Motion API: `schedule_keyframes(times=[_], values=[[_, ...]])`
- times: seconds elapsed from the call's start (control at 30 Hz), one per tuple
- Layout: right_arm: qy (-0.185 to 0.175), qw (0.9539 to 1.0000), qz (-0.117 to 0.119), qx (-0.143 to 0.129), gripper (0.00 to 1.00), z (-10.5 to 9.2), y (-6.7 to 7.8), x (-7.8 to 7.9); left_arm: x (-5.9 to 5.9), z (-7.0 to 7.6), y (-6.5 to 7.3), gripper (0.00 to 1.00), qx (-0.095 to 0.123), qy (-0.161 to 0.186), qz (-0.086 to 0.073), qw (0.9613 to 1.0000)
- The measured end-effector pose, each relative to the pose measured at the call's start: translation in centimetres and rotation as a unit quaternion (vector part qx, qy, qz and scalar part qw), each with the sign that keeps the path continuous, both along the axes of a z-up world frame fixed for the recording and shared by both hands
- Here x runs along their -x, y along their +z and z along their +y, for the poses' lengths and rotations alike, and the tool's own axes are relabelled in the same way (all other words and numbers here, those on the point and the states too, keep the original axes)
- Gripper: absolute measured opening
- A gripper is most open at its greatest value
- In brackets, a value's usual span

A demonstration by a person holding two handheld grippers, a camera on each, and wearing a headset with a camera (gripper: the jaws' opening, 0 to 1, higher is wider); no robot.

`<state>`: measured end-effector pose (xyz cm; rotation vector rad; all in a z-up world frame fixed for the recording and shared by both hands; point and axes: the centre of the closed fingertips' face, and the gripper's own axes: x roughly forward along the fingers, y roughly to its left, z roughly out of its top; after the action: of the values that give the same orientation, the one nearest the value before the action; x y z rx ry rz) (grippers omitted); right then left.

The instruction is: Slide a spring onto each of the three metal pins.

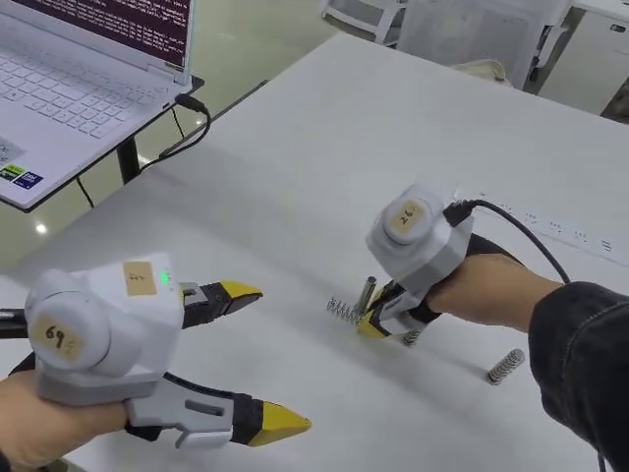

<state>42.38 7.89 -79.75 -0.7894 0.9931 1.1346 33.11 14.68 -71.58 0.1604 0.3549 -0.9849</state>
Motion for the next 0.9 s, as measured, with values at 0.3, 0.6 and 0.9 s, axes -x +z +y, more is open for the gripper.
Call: schedule_keyframes(times=[0.3,0.6,0.9], values=[[0.009,1.0000,0.003,0.001,0.08,-0.1,1.3,1.1,-0.1,-0.2,0.2,0.75,-0.003,-0.005,-0.003,1.0000],[0.031,0.9995,-0.002,0.000,0.08,0.5,3.1,2.9,-0.1,-0.5,0.6,0.72,-0.005,-0.011,-0.009,0.9999],[0.041,0.9990,0.015,-0.009,0.08,0.3,5.2,5.4,0.2,-1.1,0.9,0.67,-0.011,-0.022,-0.017,0.9996]])
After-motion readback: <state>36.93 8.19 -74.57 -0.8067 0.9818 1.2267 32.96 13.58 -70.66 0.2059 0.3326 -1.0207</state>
